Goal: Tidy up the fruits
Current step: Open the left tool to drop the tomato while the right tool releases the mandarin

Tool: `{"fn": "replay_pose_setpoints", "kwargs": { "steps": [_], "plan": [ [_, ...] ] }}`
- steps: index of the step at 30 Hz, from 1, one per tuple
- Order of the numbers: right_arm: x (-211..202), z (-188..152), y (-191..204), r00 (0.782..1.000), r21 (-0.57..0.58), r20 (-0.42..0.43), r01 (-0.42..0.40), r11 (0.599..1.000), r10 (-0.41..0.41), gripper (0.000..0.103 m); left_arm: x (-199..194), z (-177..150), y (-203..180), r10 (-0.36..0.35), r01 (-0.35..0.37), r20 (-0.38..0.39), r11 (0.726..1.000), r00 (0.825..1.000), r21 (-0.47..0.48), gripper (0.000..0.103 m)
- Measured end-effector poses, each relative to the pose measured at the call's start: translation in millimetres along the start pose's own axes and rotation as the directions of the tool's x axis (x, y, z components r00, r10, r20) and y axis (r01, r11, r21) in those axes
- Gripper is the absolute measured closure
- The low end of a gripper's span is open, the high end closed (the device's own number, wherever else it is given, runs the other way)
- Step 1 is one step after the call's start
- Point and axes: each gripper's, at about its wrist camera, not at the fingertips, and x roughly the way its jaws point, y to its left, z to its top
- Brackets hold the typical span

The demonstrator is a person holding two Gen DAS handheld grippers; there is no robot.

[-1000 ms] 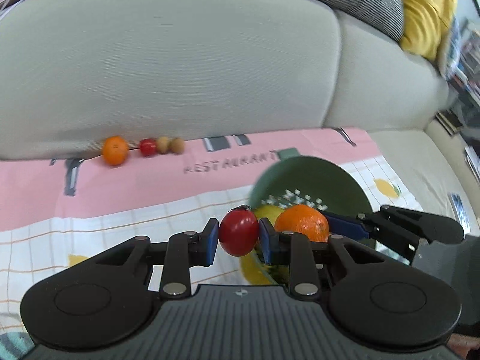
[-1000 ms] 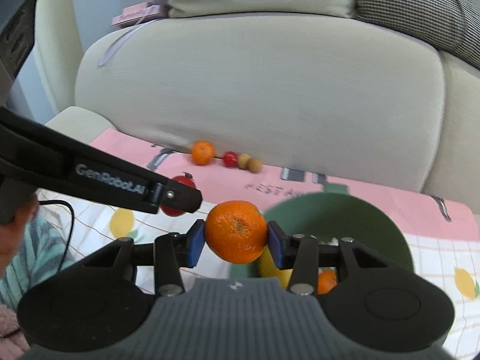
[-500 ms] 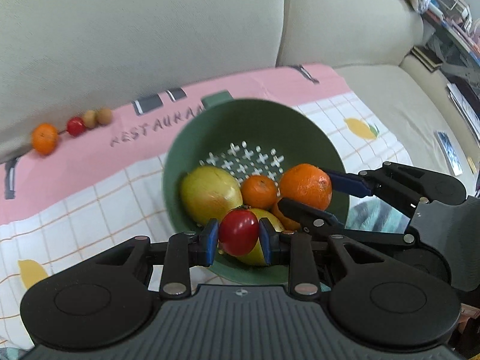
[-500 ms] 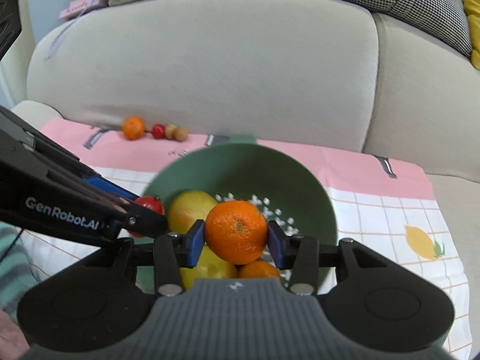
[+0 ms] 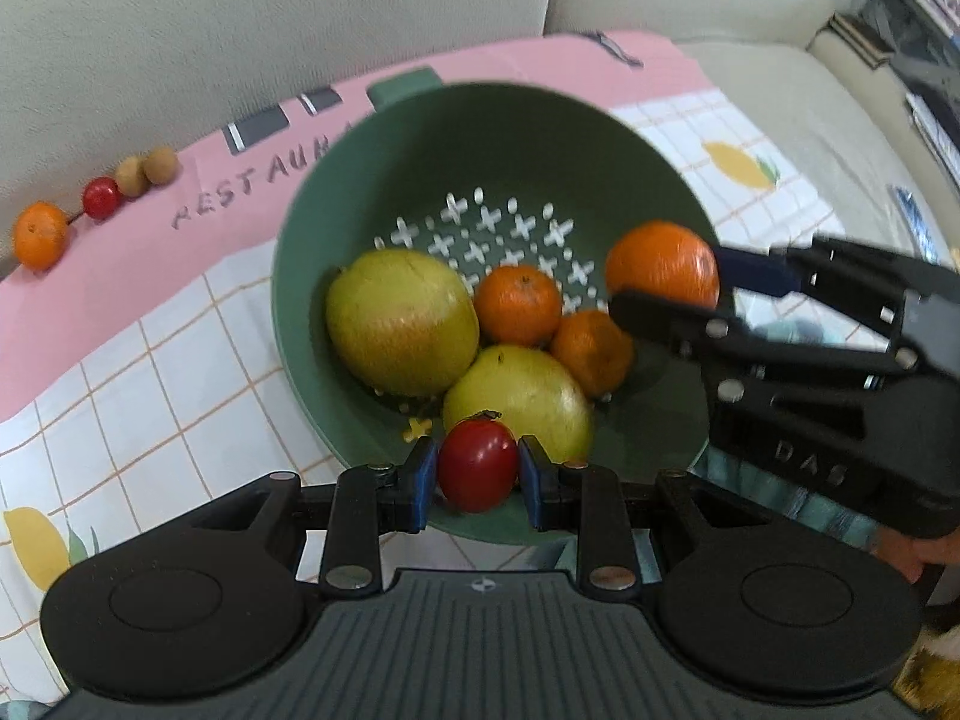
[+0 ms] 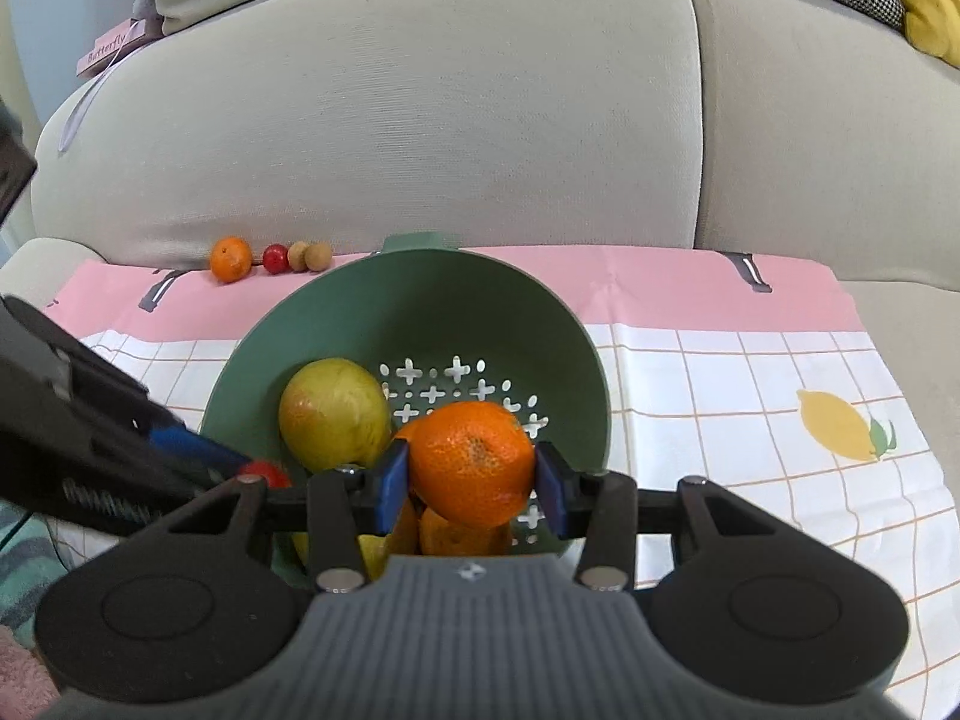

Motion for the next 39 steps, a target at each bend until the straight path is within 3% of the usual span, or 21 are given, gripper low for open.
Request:
{"fn": "replay_pose_setpoints", "kwargs": {
  "steps": [7,14,27,39],
  "plan": [
    [7,3,3,1.0,-0.032,-0.019,-0.015,0.999,0.014,0.061,6,3,7,-0.008,0.008,-0.014,1.0,1.0,-0.013,0.07],
    [19,12,10,0.999,-0.083,-0.031,-0.022,0.996,0.019,0.061,-6,4,16,-0.021,0.022,0.026,0.999,0.999,-0.039,0.055],
    [55,37,25,0.997,-0.153,-0.079,0.014,0.988,-0.026,0.061,-50,11,54,-0.012,0.044,0.181,0.985,0.983,-0.17,0.05],
    [88,41,40,0.985,-0.186,-0.147,0.064,0.981,-0.092,0.06,-51,0,77,0.014,0.034,0.199,0.972,0.98,-0.232,0.047]
  ]
}}
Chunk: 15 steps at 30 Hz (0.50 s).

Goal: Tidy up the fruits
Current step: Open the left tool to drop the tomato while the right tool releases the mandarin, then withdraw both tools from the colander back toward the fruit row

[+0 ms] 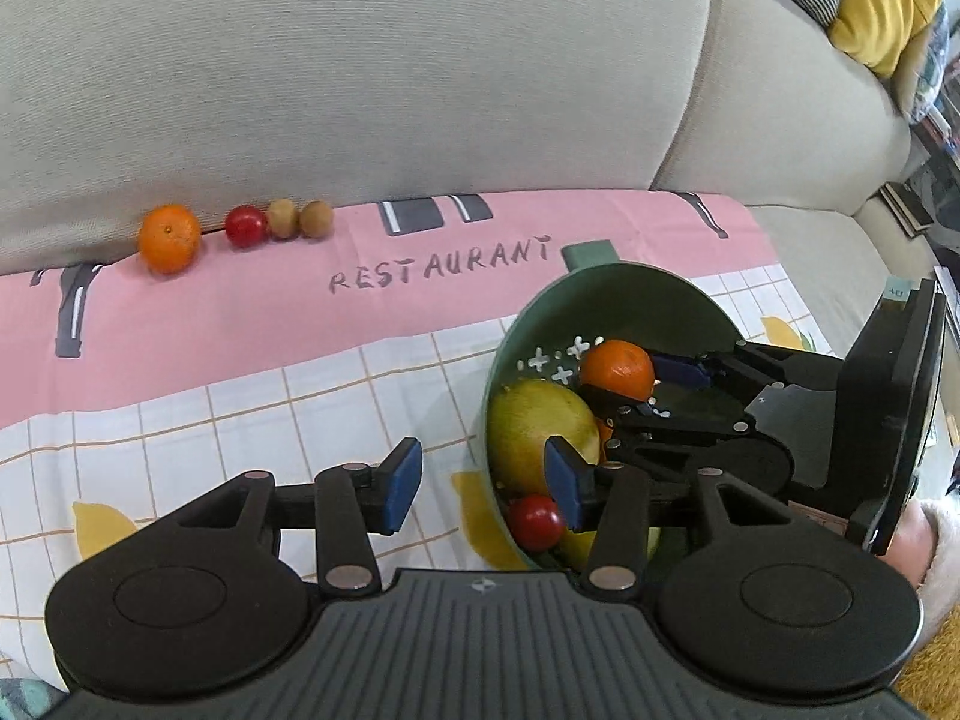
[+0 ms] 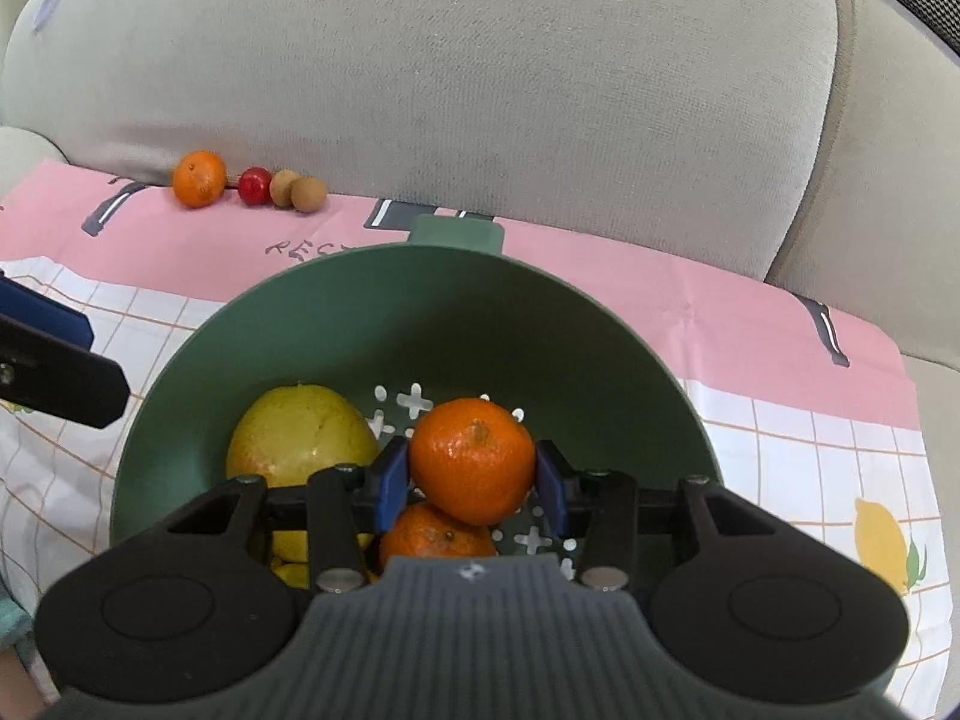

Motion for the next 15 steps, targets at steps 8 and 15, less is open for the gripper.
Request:
{"fn": "replay_pose_setpoints", "kwargs": {
  "steps": [8,15],
  "plan": [
    [4,3,7,0.999,-0.01,-0.022,0.024,1.0,-0.025,0.061,-10,-3,11,-0.004,0.005,0.023,1.0,1.0,-0.03,0.047],
    [-22,11,13,0.997,-0.005,0.037,0.065,0.998,-0.065,0.036,-26,-8,16,0.005,-0.003,0.058,0.999,0.998,-0.039,0.047]
  ]
}}
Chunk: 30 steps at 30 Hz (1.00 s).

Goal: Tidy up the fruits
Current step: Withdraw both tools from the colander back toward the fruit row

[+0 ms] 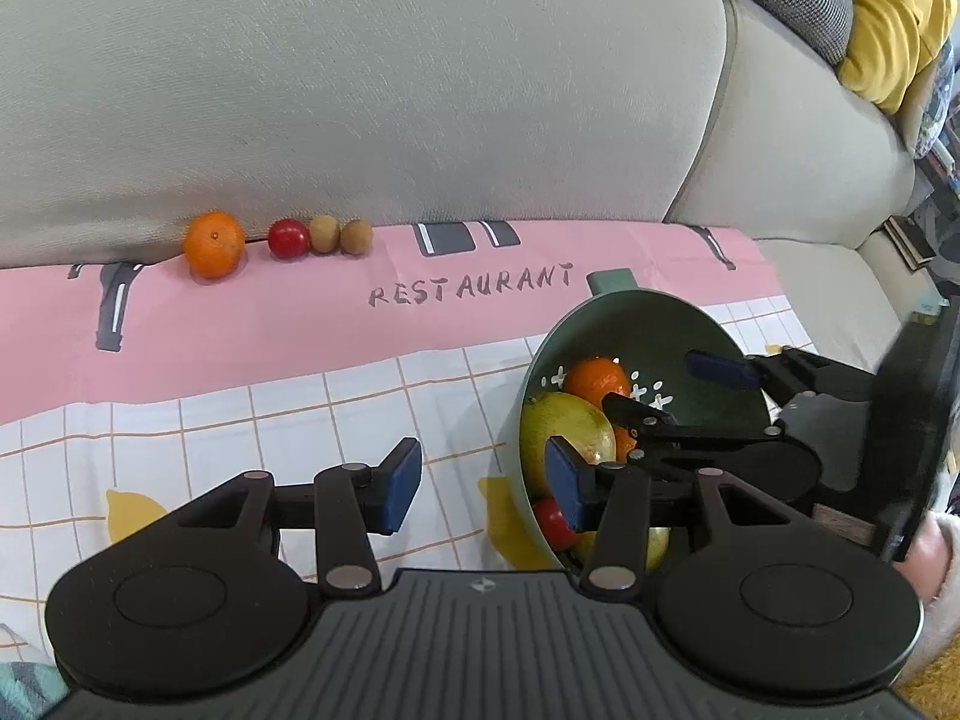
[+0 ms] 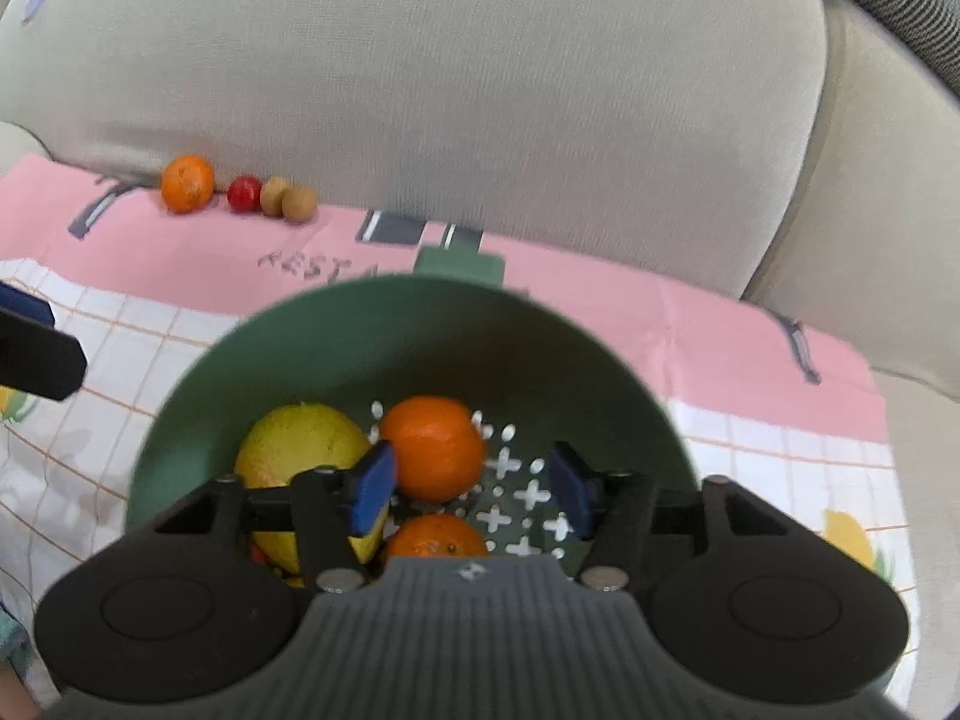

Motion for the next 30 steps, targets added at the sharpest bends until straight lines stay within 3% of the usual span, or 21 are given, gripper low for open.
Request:
{"fn": "replay_pose_setpoints", "kwargs": {
  "steps": [7,18,30],
  "plan": [
    [-36,3,17,0.996,-0.042,0.087,0.029,0.999,-0.025,0.021,-17,-5,2,0.007,-0.006,0.047,1.0,0.999,-0.007,0.045],
    [-66,3,58,0.988,-0.131,0.155,0.003,0.991,0.017,0.018,-40,-18,18,0.04,-0.036,0.105,0.999,0.994,-0.032,0.043],
    [-65,15,106,0.982,-0.217,0.157,-0.073,0.973,0.109,0.016,-46,-24,49,0.067,-0.057,0.134,0.995,0.989,-0.081,0.042]
  ]
}}
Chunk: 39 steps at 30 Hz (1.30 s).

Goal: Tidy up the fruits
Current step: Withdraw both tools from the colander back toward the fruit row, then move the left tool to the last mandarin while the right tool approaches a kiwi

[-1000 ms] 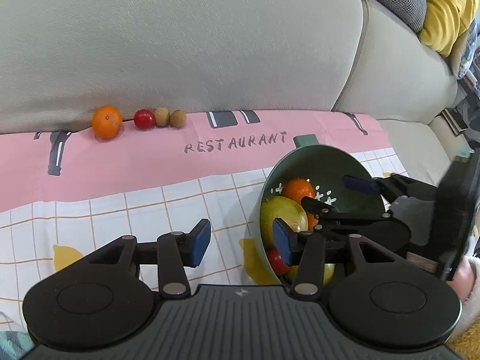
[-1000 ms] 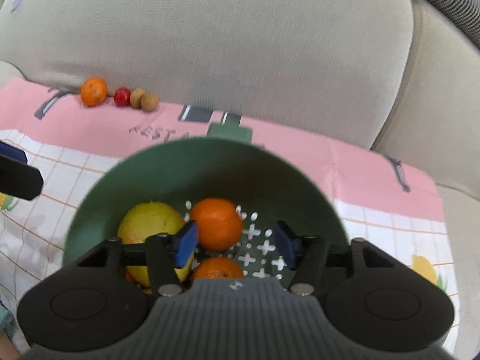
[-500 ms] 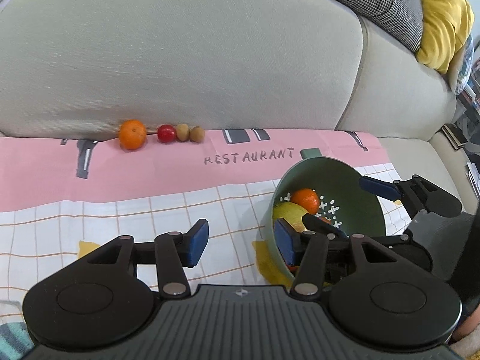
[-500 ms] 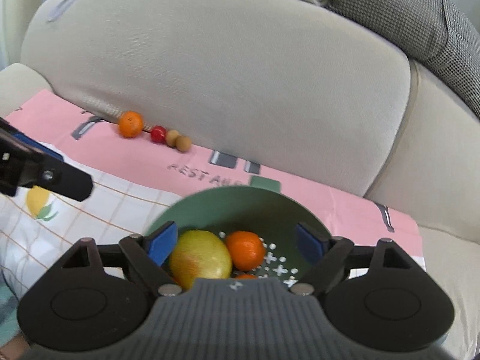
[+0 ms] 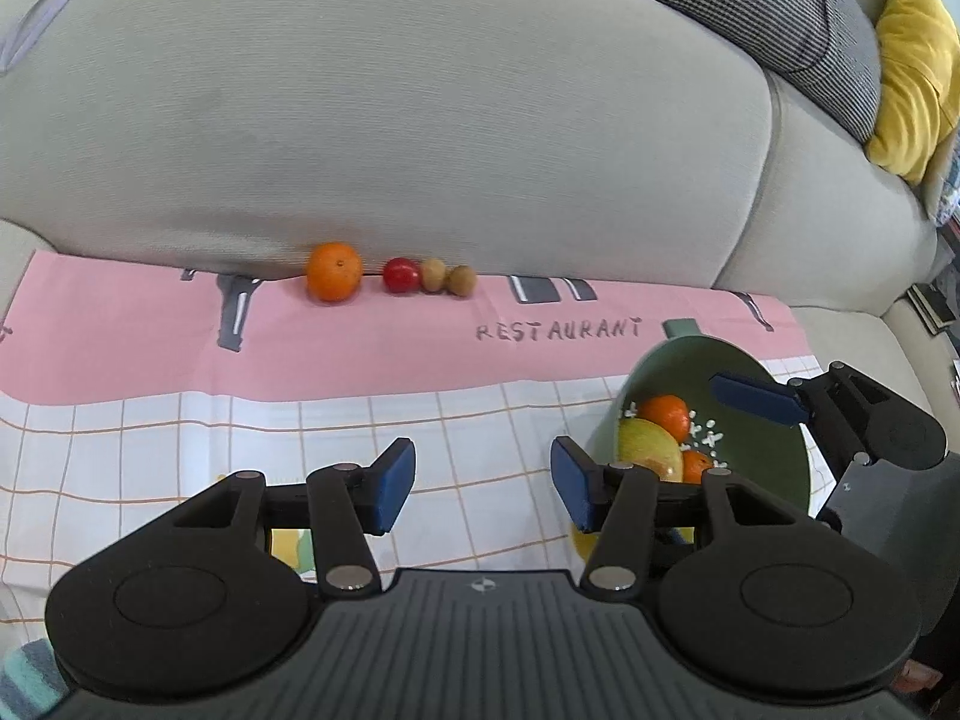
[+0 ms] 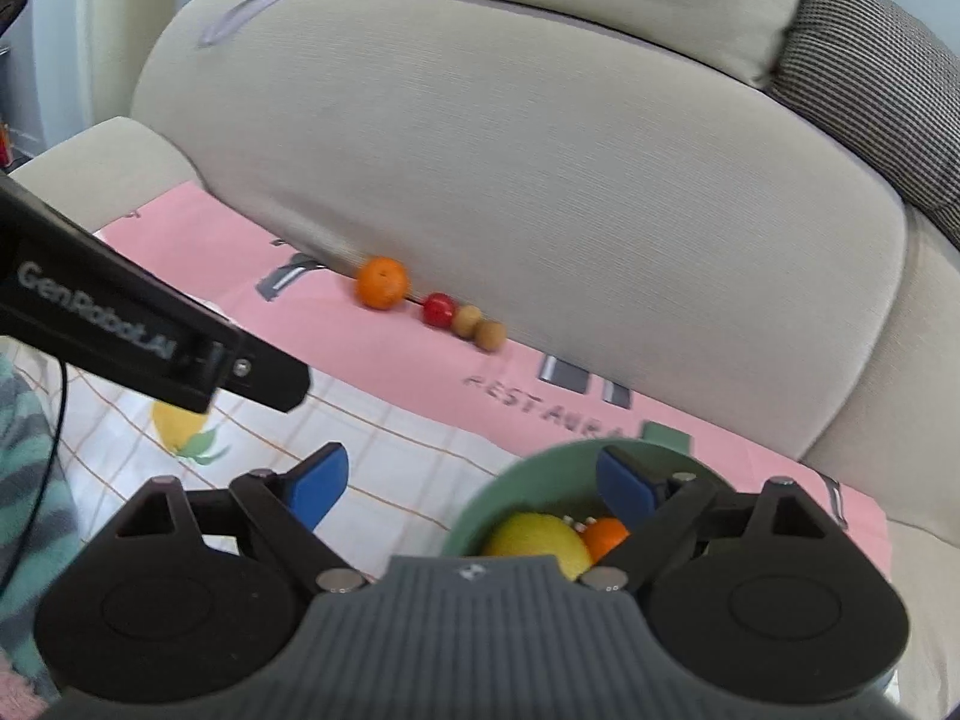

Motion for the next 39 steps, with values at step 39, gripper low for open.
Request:
{"fn": "replay_pose_setpoints", "kwargs": {
  "steps": [39],
  "plan": [
    [151,79,-12,0.998,0.056,-0.008,-0.054,0.997,0.054,0.033,115,67,104,0.002,0.0,0.012,0.986,1.0,-0.168,0.047]
  ]
}}
